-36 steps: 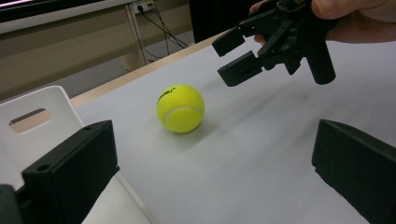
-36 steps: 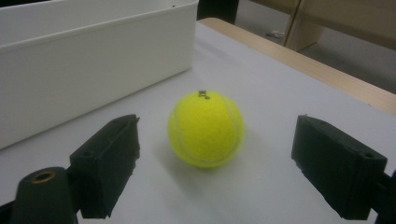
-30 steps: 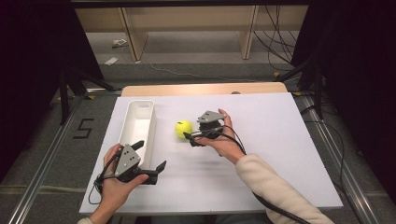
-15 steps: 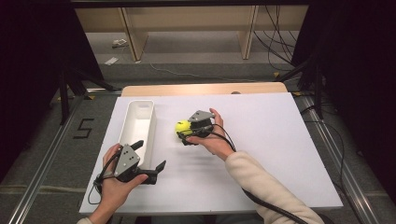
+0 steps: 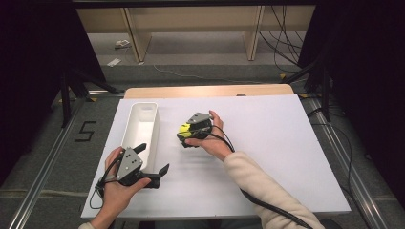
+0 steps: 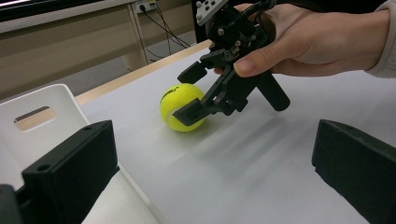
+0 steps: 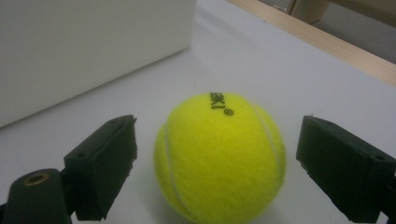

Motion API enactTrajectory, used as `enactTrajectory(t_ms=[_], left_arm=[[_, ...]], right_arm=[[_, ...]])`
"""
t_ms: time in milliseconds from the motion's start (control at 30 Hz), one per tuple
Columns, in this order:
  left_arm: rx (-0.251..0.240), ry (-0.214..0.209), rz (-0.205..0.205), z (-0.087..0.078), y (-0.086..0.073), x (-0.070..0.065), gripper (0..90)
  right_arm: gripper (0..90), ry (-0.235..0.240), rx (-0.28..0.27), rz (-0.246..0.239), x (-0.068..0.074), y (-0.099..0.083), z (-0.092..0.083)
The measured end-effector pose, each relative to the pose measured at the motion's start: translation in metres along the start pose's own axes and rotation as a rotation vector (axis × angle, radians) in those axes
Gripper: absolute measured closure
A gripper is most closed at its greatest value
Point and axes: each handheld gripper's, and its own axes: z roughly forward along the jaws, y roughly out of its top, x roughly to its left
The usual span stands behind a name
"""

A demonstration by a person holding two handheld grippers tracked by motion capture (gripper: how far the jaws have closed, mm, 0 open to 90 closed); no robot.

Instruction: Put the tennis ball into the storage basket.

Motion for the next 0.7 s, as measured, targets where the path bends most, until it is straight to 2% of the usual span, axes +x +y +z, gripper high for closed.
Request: enactTrajectory(t_ms=[533, 700], left_arm=[[0.003, 0.0, 0.001, 0.0, 0.0, 0.001, 0.0], [0.004, -0.004, 0.001, 0.0, -0.001, 0.001, 0.0]], right_arm=[[12.3, -0.002, 0.019, 0.004, 0.0, -0.003, 0.014], [15.3, -0.003, 0.025, 0.008, -0.001, -0.005, 0.015]])
